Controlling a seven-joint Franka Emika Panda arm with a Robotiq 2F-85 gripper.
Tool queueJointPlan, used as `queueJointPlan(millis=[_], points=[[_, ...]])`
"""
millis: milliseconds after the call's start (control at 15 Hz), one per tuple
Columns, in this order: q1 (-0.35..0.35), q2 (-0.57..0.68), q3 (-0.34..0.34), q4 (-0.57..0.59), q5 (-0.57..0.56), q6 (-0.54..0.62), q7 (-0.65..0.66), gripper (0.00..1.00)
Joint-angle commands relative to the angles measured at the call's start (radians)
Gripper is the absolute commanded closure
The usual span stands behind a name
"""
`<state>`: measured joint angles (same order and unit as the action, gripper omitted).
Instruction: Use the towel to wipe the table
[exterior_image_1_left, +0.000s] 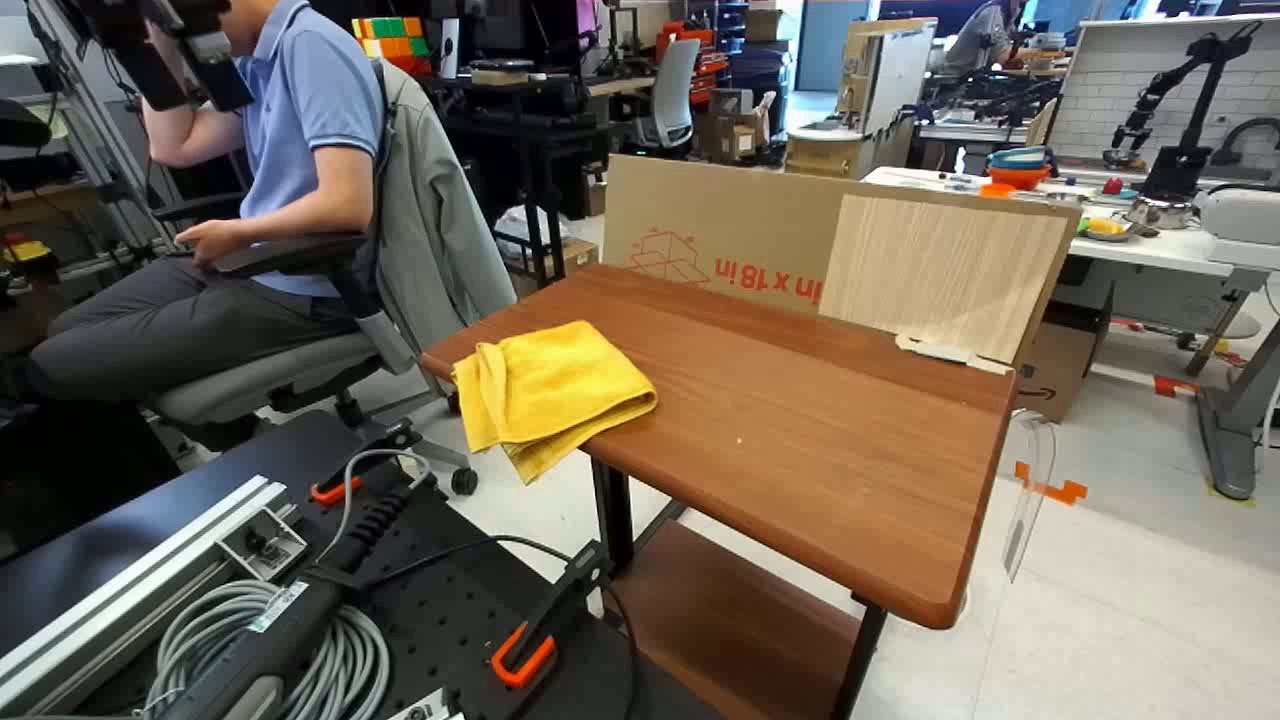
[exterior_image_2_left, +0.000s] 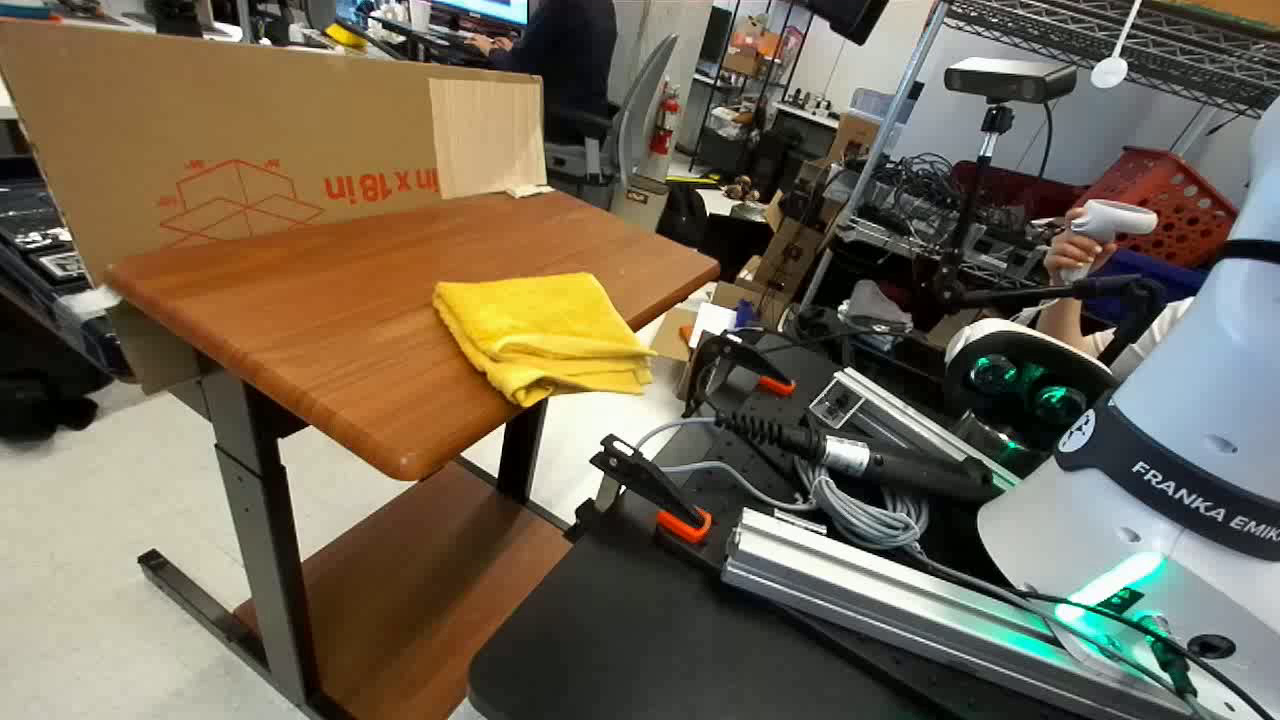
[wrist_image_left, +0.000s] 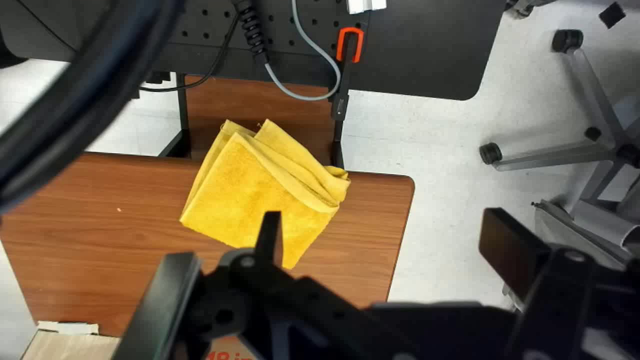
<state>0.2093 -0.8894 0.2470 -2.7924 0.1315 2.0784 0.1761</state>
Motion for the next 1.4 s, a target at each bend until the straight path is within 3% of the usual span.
queueJointPlan(millis=[0,600,867,1333], points=[[0.003,0.001,-0.003,0.002,-0.004,-0.002,0.003,0.00],[-0.007,0.035,-0.001,0.004,-0.005,0.005,0.008,0.00],[-0.056,0.194,-0.035,0.016,0.003,0.073,0.010,0.00],[-0.230,0.622,-0.082,0.098,-0.014,0.402,0.154,0.00]])
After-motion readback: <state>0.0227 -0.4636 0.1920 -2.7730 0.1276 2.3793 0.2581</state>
